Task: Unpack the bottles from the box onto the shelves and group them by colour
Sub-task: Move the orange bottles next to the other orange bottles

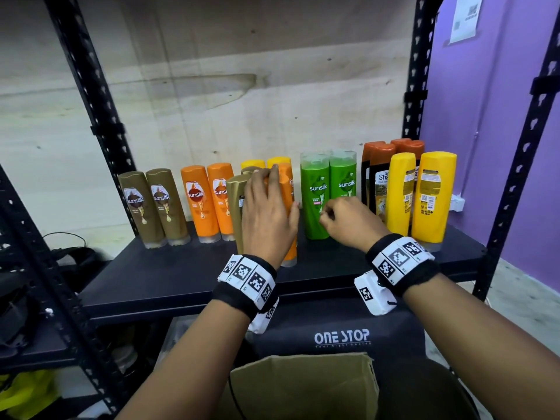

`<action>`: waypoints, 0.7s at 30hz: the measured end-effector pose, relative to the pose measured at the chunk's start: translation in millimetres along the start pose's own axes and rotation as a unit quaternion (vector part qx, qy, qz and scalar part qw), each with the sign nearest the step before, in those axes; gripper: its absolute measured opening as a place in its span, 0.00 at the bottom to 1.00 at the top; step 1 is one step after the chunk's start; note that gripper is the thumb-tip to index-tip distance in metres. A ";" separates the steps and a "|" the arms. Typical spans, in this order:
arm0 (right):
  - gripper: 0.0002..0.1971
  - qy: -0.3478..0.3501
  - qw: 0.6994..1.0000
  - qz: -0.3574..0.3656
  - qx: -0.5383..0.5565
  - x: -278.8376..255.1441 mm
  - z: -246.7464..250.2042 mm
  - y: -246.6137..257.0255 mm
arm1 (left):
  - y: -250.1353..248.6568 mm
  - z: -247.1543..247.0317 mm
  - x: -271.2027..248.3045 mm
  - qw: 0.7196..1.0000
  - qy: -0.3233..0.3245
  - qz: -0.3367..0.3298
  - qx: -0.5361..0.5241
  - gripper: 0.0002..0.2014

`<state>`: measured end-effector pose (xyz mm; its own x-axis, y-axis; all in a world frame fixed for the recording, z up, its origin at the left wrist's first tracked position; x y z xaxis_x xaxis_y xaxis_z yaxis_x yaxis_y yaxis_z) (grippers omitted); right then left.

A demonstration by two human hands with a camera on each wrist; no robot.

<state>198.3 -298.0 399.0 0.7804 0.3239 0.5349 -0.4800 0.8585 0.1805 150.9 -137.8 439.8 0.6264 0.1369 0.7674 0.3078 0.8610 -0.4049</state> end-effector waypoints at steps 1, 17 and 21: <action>0.11 0.003 1.000 0.000 0.001 -0.3 -2.3 0.2 | 0.2 0.8 -2.8 1.000 -0.005 -0.005 0.000 0.33; 0.19 -0.018 0.994 -0.001 0.104 17.9 -34.8 -2.2 | 38.4 1.9 -13.8 0.974 0.052 0.077 -0.209 0.41; 0.33 0.011 0.989 -0.019 0.144 29.9 -59.8 0.2 | 60.9 5.1 -13.0 0.961 0.062 0.128 -0.237 0.48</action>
<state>245.6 -264.4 365.7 0.8070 0.3053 0.5054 -0.5423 0.7220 0.4297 157.9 -84.6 407.8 0.7963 0.2305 0.5593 0.4058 0.4822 -0.7764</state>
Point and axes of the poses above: each hand's wrist, its own x-axis towards the middle knuckle, its own z-axis out of the back of the hand, y = z × x, the point moved 10 cm from there along x, towards the middle knuckle, and after that the axes turned 15 degrees about z, right-handed, at the moved point
